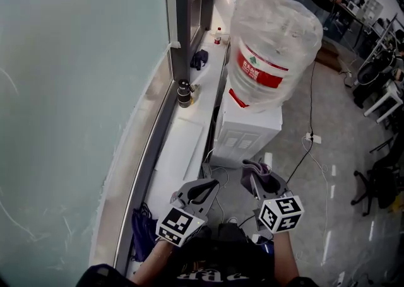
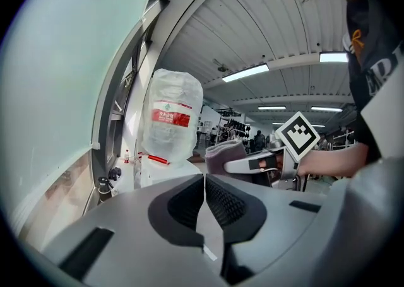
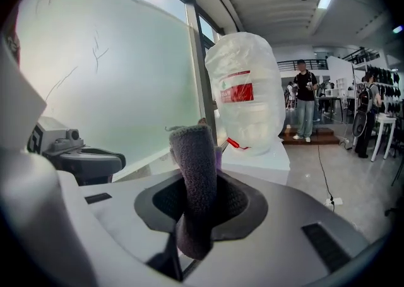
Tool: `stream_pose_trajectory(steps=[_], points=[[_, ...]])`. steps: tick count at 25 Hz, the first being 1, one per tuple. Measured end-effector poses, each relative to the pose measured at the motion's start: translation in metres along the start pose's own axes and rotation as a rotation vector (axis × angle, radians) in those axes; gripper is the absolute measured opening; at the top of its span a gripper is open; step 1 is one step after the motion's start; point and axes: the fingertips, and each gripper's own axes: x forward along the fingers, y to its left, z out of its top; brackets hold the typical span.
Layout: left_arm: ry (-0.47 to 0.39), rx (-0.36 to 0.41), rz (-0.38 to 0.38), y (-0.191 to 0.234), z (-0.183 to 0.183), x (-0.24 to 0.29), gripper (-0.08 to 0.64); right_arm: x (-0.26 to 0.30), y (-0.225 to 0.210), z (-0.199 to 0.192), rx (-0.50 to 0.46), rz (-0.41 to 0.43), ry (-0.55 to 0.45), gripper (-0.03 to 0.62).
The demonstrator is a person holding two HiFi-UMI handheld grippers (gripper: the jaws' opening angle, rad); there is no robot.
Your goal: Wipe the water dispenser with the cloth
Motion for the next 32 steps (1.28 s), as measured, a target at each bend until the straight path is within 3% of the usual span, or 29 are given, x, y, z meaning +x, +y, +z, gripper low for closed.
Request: stream_pose_trajectory(steps=[7,12,19,28,32], points=[[0.012,0.004,0.028,0.005,-0.008,0.007,0.02,0.045,-0.025,0.016,-0.185,-0.003,-0.01,0.105],[0.033,-0.001,0.078,0.017,-0.021,0.019,0.02,0.102,-0.054,0.02,-0.393,-0.074,0.008,0.104],[0.015,-0.039,0.148,0.044,-0.051,0.042,0.02,0.191,-0.077,-0.01,-0.615,-0.121,0.023,0.104],[0.017,-0.095,0.22,0.08,-0.119,0.065,0.02,0.273,-0.109,-0.095,-0.625,-0.108,0.138,0.104],[0.025,-0.107,0.242,0.087,-0.144,0.072,0.02,0.303,-0.123,-0.142,-0.582,-0.107,0.202,0.103]])
